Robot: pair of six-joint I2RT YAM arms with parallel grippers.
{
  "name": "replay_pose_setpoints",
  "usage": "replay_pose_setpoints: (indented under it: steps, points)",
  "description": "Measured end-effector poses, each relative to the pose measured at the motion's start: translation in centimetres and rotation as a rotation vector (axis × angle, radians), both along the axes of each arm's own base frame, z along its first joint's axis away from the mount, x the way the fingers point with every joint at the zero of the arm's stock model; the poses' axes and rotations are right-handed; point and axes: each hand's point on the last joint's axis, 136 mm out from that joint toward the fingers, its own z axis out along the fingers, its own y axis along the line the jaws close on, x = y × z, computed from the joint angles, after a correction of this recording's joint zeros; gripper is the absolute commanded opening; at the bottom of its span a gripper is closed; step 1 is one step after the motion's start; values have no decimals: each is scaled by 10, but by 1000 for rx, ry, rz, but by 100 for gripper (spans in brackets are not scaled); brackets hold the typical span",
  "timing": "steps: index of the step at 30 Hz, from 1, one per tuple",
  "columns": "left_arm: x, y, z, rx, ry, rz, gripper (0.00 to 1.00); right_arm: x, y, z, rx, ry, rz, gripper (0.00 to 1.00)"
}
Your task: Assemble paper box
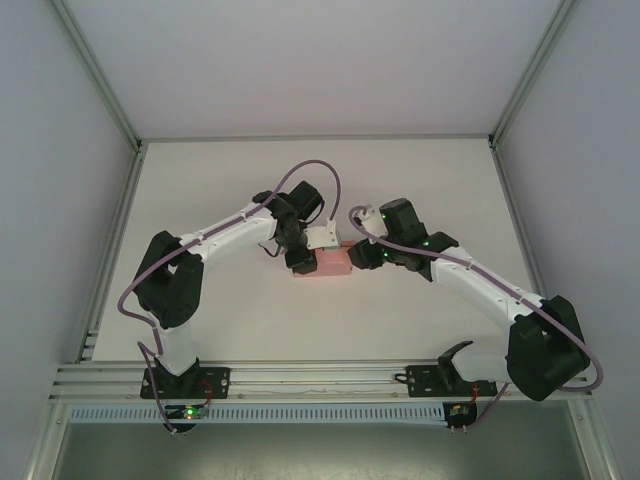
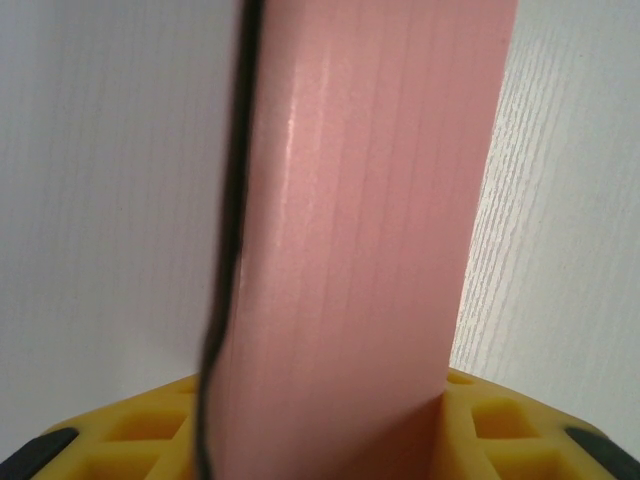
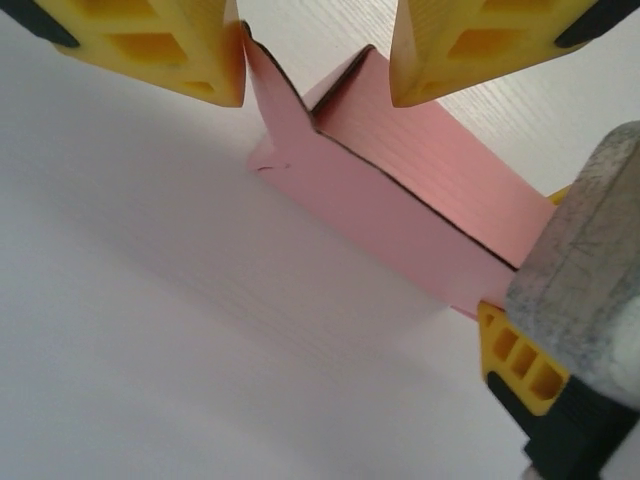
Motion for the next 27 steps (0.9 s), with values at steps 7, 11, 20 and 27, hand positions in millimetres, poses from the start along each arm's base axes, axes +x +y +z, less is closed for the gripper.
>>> replay_pose_setpoints:
  steps: [7, 11, 20, 27]
  points:
    - [0, 0, 0, 1, 1, 0, 42, 10, 0, 8, -19, -34, -10, 21]
    - [0, 0, 0, 1, 0, 2, 41, 9, 2, 8, -13, -25, 0, 16]
    - [0, 0, 0, 1, 2, 5, 41, 2, 8, 7, 24, 30, -40, 1]
    - [-3, 4, 0, 22, 16, 10, 41, 0, 15, 8, 98, 111, -161, 0]
